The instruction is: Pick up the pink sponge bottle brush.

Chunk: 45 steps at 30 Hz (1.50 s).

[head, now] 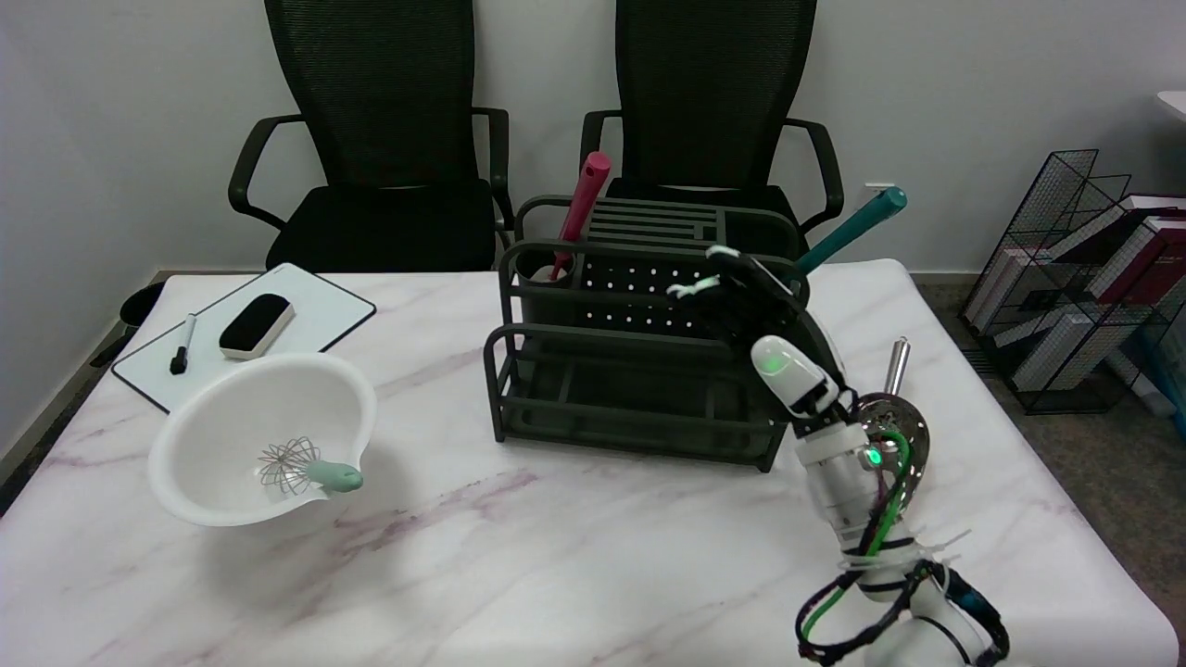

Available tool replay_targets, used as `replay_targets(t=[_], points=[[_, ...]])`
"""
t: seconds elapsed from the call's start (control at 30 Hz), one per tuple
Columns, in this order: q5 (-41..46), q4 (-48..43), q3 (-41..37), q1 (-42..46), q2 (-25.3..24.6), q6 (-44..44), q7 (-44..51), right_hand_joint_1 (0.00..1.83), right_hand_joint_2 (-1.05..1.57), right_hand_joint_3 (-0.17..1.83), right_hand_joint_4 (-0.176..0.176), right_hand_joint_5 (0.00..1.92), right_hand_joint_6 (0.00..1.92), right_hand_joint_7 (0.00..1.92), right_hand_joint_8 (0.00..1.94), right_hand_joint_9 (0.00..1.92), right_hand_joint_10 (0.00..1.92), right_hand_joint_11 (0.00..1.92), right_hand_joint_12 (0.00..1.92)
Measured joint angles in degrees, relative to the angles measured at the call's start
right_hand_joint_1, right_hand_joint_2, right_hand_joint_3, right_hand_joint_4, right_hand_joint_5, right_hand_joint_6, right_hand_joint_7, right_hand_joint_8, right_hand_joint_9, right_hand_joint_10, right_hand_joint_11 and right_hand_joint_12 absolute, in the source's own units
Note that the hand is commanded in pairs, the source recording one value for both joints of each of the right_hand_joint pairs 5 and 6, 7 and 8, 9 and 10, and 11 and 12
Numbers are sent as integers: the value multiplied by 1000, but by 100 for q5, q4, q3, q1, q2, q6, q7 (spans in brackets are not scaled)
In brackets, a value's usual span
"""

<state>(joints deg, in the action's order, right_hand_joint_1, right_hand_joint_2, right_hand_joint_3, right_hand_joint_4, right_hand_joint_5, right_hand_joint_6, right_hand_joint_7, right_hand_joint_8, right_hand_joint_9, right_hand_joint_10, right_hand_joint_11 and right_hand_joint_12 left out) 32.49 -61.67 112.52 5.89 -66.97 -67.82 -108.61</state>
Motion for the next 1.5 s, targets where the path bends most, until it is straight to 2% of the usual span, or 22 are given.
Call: replay_targets(t=[0.37, 0.77, 1.23, 1.5], points=[[-223, -485, -1, -1047, 109, 1251, 81, 1131, 37, 897, 0, 286, 286, 761, 761, 707, 707, 582, 582], [-396, -645, 9, -2364, 347, 2148, 39, 1138, -14, 943, 0, 287, 287, 757, 757, 686, 686, 576, 576], [-440, -555, 33, -3047, 475, 2743, 19, 1150, -170, 1028, 0, 241, 241, 702, 702, 603, 603, 449, 449], [-465, -41, 215, -3436, 317, 2937, 21, 1225, -229, 1035, 0, 177, 177, 690, 690, 598, 598, 402, 402]])
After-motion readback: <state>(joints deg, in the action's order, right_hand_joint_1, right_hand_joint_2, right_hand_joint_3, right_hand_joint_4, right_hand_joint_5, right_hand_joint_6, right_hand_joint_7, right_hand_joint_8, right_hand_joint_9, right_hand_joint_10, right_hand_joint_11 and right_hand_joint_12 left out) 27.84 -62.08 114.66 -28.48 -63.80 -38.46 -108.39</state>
